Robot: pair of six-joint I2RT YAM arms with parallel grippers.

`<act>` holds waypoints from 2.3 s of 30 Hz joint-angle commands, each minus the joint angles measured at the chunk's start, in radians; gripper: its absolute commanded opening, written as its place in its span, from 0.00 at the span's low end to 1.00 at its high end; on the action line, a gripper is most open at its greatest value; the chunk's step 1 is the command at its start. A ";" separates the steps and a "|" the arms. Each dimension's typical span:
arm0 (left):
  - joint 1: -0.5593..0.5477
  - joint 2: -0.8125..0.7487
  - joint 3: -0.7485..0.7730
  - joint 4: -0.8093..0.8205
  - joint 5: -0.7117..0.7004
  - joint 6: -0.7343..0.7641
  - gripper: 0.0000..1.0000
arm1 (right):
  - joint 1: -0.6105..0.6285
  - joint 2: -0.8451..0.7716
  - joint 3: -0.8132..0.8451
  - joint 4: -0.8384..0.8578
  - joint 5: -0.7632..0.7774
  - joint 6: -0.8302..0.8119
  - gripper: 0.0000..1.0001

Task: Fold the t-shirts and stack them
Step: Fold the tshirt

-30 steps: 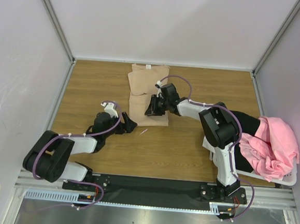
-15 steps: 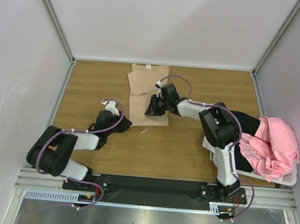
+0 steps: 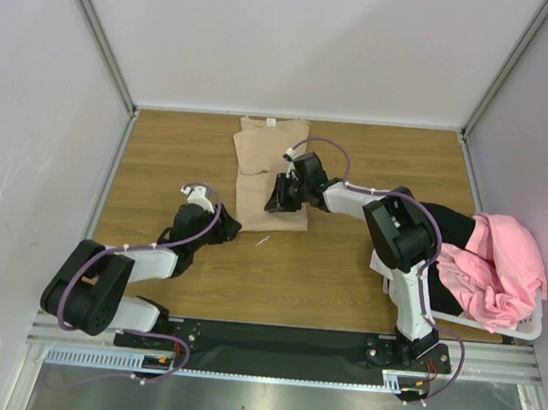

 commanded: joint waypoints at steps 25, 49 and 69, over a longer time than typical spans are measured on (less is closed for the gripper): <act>-0.022 -0.025 -0.018 -0.065 -0.131 -0.079 0.00 | 0.002 0.009 0.030 -0.011 0.020 -0.017 0.25; -0.036 -0.052 0.097 -0.195 -0.023 -0.054 0.79 | -0.072 -0.490 -0.342 -0.157 0.173 -0.018 0.83; -0.034 0.034 0.121 -0.174 -0.048 -0.040 0.66 | -0.032 -0.418 -0.525 0.104 0.161 0.121 0.61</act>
